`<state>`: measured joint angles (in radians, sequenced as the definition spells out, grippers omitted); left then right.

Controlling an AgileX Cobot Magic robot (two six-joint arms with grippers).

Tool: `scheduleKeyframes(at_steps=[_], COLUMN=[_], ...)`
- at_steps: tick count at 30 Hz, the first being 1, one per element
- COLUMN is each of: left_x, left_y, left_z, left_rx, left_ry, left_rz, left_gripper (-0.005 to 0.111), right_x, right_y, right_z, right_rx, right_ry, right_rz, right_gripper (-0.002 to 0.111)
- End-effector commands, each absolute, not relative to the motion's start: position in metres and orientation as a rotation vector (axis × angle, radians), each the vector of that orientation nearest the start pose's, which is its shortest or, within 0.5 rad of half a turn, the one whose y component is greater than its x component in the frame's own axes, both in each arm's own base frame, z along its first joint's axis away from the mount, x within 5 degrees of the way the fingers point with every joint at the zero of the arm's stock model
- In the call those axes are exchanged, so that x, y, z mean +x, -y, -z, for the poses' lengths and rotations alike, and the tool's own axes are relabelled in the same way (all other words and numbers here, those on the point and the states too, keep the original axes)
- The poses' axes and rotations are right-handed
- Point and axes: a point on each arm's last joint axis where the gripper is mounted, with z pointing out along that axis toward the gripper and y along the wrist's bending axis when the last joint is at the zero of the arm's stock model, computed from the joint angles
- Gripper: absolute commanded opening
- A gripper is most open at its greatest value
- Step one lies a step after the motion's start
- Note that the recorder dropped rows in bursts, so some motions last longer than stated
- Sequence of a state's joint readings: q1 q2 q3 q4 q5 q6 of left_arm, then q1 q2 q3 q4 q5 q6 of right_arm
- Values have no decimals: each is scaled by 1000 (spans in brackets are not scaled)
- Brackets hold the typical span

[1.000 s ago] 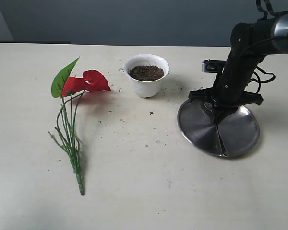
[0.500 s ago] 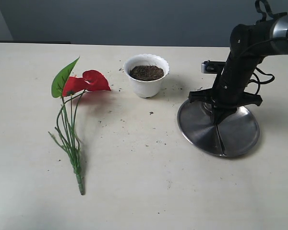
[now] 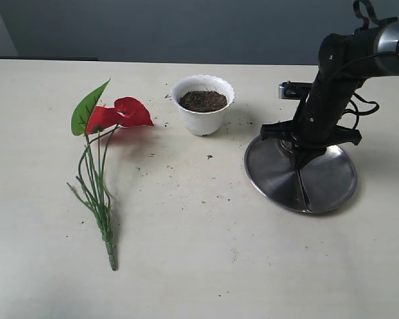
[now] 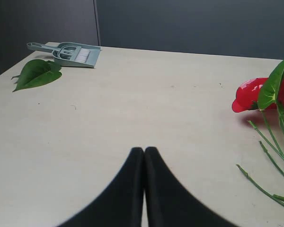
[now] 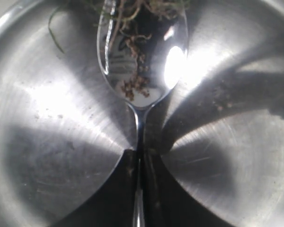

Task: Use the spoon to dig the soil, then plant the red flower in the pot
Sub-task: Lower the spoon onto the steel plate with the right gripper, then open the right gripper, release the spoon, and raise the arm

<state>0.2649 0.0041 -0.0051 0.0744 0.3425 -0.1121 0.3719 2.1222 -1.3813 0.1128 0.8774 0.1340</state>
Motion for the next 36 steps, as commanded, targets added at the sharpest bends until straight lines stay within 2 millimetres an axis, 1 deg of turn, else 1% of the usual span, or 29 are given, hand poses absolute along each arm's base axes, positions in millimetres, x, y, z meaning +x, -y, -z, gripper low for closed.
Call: scheduleKeyframes(at_steps=[1, 4, 9, 11, 19, 21, 23, 26, 29, 31, 33, 34, 36], left_x=[51, 51, 51, 51, 51, 51, 51, 51, 51, 51, 51, 51, 51], left_y=[-16, -16, -16, -16, -16, -16, -16, -16, -16, -16, -16, -16, -16], left_z=[-183, -183, -183, -183, -183, -183, -183, -183, -183, -183, -183, -183, -183], left_rx=[-295, -295, -295, -295, -295, -295, -295, -295, -295, -295, -295, -295, -295], left_ry=[-1798, -1798, -1798, -1798, -1798, -1798, -1798, -1798, -1798, -1798, -1798, -1798, -1798], left_rz=[-166, -166, -166, -166, -166, -166, -166, -166, -166, -166, -166, -166, -166], left_gripper=[0, 0, 0, 0, 0, 0, 0, 0, 0, 0, 0, 0, 0], right_x=[370, 369, 369, 369, 368, 368, 368, 365, 363, 364, 364, 363, 361], right_y=[-150, -150, -150, -150, -150, -150, -150, -149, -148, -145, -144, -143, -142], right_z=[-111, -111, -111, -111, -115, -123, -136, -163, -185, -204, -225, -240, -253], right_rx=[-269, -270, -270, -270, -271, -271, -271, -271, -275, -269, -260, -256, -257], right_ry=[-3097, -3101, -3103, -3103, -3103, -3084, -3053, -3002, -2938, -2854, -2753, -2690, -2636], right_rz=[-137, -136, -136, -136, -137, -144, -157, -177, -189, -184, -192, -209, -215], right_gripper=[-1, 1, 17, 21, 23, 23, 23, 23, 23, 17, 2, -1, -1])
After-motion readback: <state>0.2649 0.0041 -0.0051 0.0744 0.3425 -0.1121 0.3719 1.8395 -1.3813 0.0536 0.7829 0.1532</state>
